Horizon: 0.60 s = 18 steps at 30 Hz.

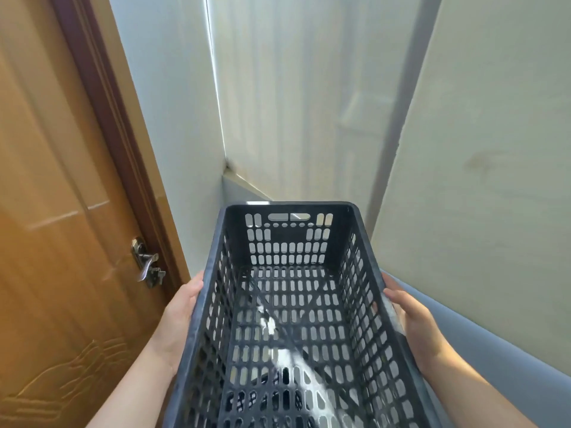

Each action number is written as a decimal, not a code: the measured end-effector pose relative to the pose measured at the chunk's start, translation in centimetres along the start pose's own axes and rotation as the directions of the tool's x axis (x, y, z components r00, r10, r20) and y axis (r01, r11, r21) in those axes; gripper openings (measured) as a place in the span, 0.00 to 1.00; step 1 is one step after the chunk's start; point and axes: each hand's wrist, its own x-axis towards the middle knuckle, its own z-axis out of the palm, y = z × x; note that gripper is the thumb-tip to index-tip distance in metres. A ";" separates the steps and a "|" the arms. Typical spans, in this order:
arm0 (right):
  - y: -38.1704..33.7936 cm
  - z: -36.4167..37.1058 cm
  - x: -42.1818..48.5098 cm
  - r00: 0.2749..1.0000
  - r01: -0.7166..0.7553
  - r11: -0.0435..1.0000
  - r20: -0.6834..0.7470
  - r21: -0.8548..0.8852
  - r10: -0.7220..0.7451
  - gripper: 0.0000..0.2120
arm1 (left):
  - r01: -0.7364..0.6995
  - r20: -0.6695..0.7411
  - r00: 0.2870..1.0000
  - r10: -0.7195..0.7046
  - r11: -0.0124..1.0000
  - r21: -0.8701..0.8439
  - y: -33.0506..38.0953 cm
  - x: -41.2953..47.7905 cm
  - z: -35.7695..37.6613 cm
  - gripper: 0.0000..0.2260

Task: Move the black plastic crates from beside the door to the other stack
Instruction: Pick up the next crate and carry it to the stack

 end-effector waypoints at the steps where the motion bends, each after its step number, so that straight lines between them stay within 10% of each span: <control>1: 0.0 0.0 -0.9 0.999 0.012 1.000 -0.039 -0.017 -0.013 0.22 | 0.001 0.019 1.000 -0.001 1.000 0.007 0.3 -0.1 0.1 0.19; 18: -1.3 -4.4 -23.7 0.851 0.206 0.976 -0.480 -0.067 -0.213 0.18 | -0.035 0.524 0.852 -0.019 0.995 0.094 -1.6 -4.5 13.1 0.19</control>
